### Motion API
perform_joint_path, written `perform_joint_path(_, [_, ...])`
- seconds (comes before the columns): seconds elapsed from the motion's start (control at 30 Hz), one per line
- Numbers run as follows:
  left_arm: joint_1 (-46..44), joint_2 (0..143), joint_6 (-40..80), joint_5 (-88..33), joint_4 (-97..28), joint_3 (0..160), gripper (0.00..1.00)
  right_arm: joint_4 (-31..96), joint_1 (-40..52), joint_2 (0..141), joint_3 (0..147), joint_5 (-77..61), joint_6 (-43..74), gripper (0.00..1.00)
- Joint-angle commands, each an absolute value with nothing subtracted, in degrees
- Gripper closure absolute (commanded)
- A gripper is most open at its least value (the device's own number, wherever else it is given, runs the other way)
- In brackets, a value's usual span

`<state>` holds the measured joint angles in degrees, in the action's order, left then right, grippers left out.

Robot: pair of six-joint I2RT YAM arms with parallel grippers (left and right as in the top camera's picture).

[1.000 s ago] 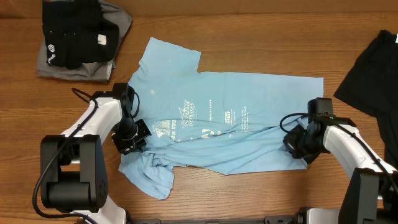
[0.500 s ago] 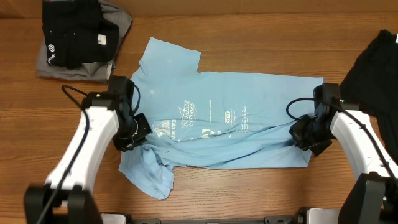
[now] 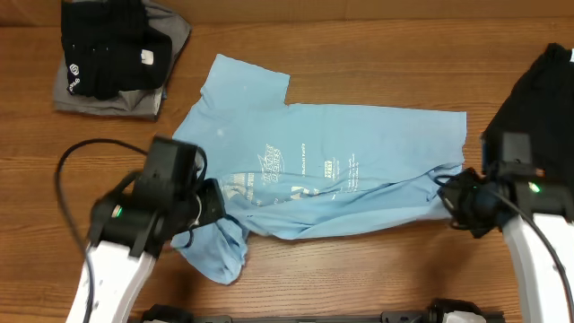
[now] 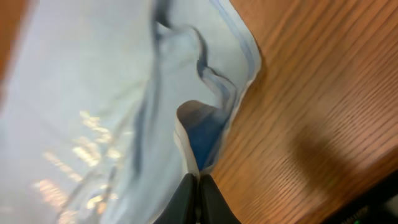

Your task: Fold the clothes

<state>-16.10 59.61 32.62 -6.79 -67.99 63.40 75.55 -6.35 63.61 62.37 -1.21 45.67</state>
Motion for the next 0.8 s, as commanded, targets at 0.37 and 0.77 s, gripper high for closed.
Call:
perform_joint_path(0.37, [-21.65,49.34,30.39,-1.48,-73.78,84.12,0.96,89.1,-6.5,60.53,87.29,8.08,44.62,0.96])
perform_joint_path(0.77, [-24.18,49.28,31.81,-4.36,-82.94,85.3,0.96,96.38,-6.5,58.5,87.29,10.46,49.8,0.96])
